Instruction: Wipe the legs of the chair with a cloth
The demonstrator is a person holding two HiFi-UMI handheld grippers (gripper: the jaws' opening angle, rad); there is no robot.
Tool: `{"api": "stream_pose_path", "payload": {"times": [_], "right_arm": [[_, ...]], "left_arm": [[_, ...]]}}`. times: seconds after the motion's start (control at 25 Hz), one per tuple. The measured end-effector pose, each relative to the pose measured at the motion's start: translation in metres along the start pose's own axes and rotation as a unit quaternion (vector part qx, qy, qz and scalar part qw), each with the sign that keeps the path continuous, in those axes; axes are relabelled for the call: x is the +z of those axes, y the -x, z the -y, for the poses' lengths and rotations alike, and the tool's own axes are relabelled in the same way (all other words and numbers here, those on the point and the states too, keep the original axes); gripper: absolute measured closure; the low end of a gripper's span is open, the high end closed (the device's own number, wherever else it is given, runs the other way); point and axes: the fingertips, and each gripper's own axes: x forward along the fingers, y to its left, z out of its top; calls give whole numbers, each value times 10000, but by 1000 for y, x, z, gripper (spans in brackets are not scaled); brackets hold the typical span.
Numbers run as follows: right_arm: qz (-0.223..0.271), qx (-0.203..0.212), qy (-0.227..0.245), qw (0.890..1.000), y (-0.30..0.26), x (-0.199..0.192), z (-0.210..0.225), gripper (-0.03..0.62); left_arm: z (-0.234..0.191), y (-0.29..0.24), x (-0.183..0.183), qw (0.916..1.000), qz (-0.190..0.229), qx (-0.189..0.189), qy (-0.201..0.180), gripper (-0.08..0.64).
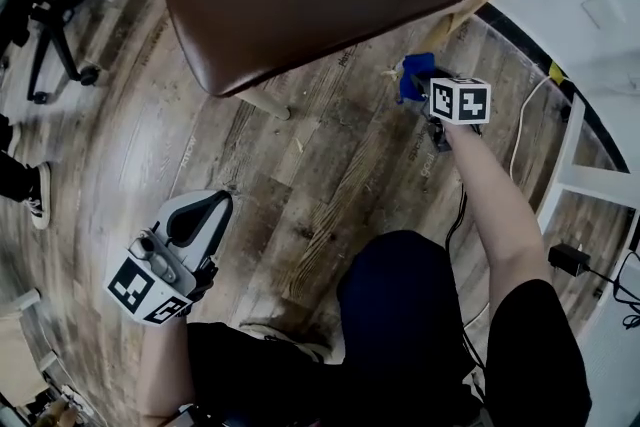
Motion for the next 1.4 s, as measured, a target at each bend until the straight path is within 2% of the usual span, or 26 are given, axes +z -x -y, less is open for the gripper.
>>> {"api": "stream_pose_path", "payload": {"times": [0.28,0.4,0.52,0.68,0.84,1.04,1.12,1.2,1.4], "right_arm": [[840,77,931,9921,102,102,-39,485],[1263,102,987,9870,141,138,-58,483],[1542,405,985,9823,167,156,-90,485],[1464,958,1080,9786,169,160,-152,486],[1227,1578,1084,9738,158,146,-215,486],[973,2350,1377,9572,138,124,-304,486],[905,2537,1527,9509,130,118,-332,486],[845,2608,1547,9492,124,113,-347,486],[825,2748,1152,9510,125,109,-346,488]], "left_arm": [[-6,6,8,9995,266,-158,-5,560],[-6,8,14,9990,391,-228,-9,560],[-3,13,20,9985,471,-289,-66,560],[-1,26,25,9980,581,-253,-75,560],[4,39,33,9972,709,-230,-81,560],[7,55,40,9965,800,-228,-126,560],[6,61,40,9964,818,-198,-109,560],[7,67,41,9962,851,-169,-83,560],[8,78,46,9952,966,-126,-101,560]]}}
